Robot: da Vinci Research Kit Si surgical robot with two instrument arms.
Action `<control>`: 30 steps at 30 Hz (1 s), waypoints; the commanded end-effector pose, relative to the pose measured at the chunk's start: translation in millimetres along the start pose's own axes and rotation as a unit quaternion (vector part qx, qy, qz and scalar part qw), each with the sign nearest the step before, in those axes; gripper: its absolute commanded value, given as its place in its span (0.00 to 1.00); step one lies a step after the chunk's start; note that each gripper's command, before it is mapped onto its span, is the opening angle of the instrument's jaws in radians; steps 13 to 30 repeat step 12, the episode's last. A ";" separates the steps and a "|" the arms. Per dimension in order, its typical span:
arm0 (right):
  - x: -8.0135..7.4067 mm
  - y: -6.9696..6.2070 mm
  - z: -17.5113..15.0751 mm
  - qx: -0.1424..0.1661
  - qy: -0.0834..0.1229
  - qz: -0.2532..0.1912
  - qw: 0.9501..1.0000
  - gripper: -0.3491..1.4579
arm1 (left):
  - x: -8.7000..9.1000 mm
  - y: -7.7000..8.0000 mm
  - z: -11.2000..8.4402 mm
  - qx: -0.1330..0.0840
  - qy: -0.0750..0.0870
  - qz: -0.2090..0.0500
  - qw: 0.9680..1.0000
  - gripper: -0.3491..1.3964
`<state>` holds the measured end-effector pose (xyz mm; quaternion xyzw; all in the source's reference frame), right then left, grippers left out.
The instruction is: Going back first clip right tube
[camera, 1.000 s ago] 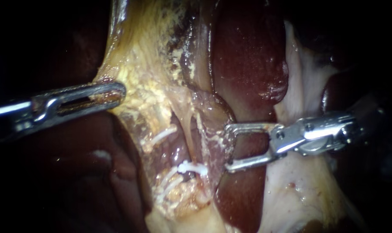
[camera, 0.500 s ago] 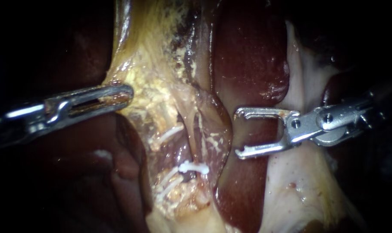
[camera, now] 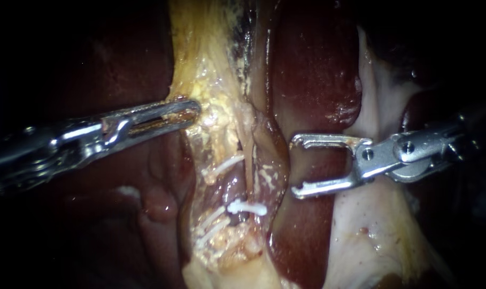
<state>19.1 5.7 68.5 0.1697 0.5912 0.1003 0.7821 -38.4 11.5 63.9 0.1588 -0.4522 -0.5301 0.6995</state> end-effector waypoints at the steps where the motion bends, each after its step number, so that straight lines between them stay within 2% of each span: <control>1: 0.0 0.0 0.0 0.000 0.000 0.000 1.000 0.52 | 0.0 0.0 0.1 0.000 0.000 0.000 1.000 0.00; 30: 0.1 0.0 0.1 0.001 0.000 0.000 1.000 0.52 | 0.0 0.1 -0.2 0.001 0.001 0.000 1.000 0.00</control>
